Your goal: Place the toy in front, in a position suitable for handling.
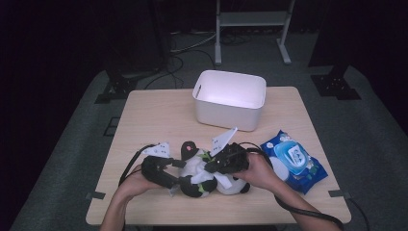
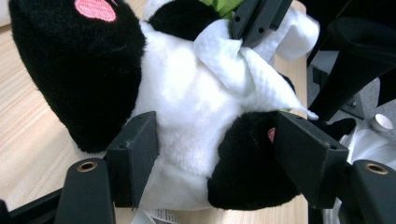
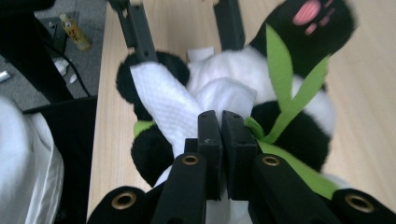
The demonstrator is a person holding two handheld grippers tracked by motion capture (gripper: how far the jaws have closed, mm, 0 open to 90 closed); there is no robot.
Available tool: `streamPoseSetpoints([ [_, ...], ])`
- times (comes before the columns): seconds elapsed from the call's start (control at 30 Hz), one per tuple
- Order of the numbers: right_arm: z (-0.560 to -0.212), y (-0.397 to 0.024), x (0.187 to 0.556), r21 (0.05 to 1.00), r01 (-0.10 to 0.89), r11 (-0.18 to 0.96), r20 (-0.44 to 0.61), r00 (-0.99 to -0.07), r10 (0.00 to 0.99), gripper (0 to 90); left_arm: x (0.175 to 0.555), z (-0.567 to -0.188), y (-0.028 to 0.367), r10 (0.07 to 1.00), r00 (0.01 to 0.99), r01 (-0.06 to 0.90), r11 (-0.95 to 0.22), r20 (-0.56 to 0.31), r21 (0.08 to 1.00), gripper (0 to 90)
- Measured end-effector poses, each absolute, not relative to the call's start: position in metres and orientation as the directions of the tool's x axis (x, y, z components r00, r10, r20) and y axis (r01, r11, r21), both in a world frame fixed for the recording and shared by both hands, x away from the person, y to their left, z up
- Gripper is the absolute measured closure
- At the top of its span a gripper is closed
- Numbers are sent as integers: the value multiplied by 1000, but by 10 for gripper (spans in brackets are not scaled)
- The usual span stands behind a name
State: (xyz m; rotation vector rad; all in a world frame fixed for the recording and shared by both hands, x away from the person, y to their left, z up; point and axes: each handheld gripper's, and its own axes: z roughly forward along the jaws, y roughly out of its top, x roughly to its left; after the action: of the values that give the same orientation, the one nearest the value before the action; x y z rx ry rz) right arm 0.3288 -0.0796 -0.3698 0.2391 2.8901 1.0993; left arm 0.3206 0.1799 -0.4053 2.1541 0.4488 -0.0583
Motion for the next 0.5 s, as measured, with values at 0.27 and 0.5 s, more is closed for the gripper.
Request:
streamPoseSetpoints([
  [0.27, -368, -102, 325, 647, 144, 749, -8, -981, 195, 858, 321, -408, 180, 307, 929, 347, -519, -209, 781, 307],
  [0.5, -362, -136, 324, 678, 193, 710, 5, -966, 258, 857, 321, -408, 180, 313, 925, 357, -518, -216, 777, 306],
])
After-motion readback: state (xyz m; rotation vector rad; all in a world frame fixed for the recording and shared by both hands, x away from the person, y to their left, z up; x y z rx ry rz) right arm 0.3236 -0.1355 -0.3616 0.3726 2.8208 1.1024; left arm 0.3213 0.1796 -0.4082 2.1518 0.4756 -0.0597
